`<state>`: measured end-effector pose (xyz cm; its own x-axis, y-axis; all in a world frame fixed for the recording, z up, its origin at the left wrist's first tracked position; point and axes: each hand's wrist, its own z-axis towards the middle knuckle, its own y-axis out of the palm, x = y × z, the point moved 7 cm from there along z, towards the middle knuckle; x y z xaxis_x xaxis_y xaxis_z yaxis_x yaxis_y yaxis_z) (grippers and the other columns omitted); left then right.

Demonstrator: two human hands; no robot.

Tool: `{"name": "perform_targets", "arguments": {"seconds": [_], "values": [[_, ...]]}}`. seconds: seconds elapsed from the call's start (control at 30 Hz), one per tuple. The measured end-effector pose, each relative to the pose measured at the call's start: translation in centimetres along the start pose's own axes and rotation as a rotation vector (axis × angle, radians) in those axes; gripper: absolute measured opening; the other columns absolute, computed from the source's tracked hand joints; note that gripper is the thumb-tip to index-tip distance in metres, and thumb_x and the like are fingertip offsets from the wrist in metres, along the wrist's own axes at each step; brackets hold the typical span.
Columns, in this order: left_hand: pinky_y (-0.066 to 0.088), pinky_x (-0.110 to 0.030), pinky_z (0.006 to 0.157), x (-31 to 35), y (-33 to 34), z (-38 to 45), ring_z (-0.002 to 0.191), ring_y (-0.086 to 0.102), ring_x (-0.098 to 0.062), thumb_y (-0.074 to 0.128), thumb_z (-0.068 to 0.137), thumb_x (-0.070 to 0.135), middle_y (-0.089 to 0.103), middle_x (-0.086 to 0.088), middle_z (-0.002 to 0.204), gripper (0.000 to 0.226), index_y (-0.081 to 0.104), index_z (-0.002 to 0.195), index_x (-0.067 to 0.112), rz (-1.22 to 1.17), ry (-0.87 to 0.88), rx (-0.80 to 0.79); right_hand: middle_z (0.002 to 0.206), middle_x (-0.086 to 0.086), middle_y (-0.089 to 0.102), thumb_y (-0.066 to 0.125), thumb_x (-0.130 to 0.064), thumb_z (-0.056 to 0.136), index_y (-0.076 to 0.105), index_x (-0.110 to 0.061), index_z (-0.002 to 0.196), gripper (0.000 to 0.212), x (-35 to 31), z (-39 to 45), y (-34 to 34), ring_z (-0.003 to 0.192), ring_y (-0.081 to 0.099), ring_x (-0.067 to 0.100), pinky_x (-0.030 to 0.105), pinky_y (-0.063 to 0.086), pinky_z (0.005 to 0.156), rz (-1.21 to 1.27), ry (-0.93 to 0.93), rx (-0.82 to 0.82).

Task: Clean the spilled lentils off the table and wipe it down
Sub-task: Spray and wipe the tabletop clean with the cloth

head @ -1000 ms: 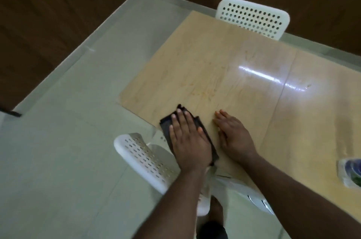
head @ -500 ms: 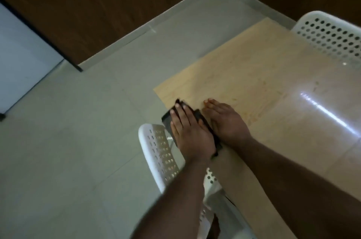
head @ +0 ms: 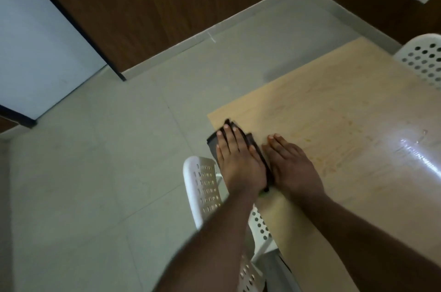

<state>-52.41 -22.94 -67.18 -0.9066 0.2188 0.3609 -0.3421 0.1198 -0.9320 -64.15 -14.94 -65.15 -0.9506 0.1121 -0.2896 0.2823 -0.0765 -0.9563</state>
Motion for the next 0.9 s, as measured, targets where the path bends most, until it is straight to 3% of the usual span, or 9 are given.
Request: {"name": "perform_targets", "arguments": {"seconds": [0.13, 0.37, 0.63, 0.77, 0.9], "values": [[0.003, -0.047, 0.131, -2.2, -0.3, 7.1, 0.163, -0.006, -0.031, 0.015, 0.106, 0.037, -0.001, -0.013, 0.176, 0.071, 0.002, 0.168, 0.006, 0.052, -0.059, -0.008, 0.165, 0.004, 0.041, 0.033, -0.034, 0.104, 0.047, -0.017, 0.156, 0.057, 0.3, -0.2, 0.7, 0.156, 0.032, 0.019, 0.046, 0.035, 0.123, -0.02, 0.003, 0.001], [0.002, -0.043, 0.131, 0.2, -0.6, -3.5, 0.162, -0.015, -0.023, 0.028, 0.109, 0.035, -0.008, -0.004, 0.177, 0.07, -0.001, 0.169, 0.013, -0.032, 0.066, 0.0, 0.165, 0.006, 0.042, 0.031, -0.036, 0.102, 0.048, -0.016, 0.156, 0.06, 0.0, 0.1, 0.6, 0.156, 0.032, 0.021, 0.042, 0.031, 0.123, -0.066, -0.009, -0.027], [0.001, -0.046, 0.132, -2.4, -0.7, 9.5, 0.163, -0.002, -0.031, 0.01, 0.103, 0.041, 0.004, -0.013, 0.176, 0.073, 0.005, 0.168, 0.006, 0.09, -0.044, -0.042, 0.164, 0.003, 0.042, 0.043, -0.032, 0.103, 0.048, -0.018, 0.156, 0.055, 0.5, -0.1, 1.1, 0.155, 0.033, 0.019, 0.041, 0.033, 0.122, -0.061, -0.009, 0.021], [0.004, -0.046, 0.132, -0.6, -0.9, 2.2, 0.162, -0.011, -0.029, 0.021, 0.109, 0.037, -0.005, -0.012, 0.176, 0.069, -0.001, 0.168, 0.007, 0.007, -0.003, 0.022, 0.162, 0.004, 0.045, 0.032, -0.036, 0.103, 0.052, -0.018, 0.154, 0.058, 0.1, 0.2, 0.7, 0.154, 0.035, 0.021, 0.045, 0.038, 0.121, -0.061, 0.001, -0.004], [0.004, -0.044, 0.132, 1.0, -0.8, -5.5, 0.162, -0.016, -0.024, 0.026, 0.11, 0.036, -0.013, -0.007, 0.176, 0.07, -0.003, 0.168, 0.011, -0.032, 0.059, -0.023, 0.165, 0.003, 0.041, 0.025, -0.045, 0.108, 0.05, -0.02, 0.155, 0.06, 0.0, 0.3, 0.7, 0.157, 0.03, 0.017, 0.04, 0.029, 0.124, -0.055, 0.02, -0.039]]}}
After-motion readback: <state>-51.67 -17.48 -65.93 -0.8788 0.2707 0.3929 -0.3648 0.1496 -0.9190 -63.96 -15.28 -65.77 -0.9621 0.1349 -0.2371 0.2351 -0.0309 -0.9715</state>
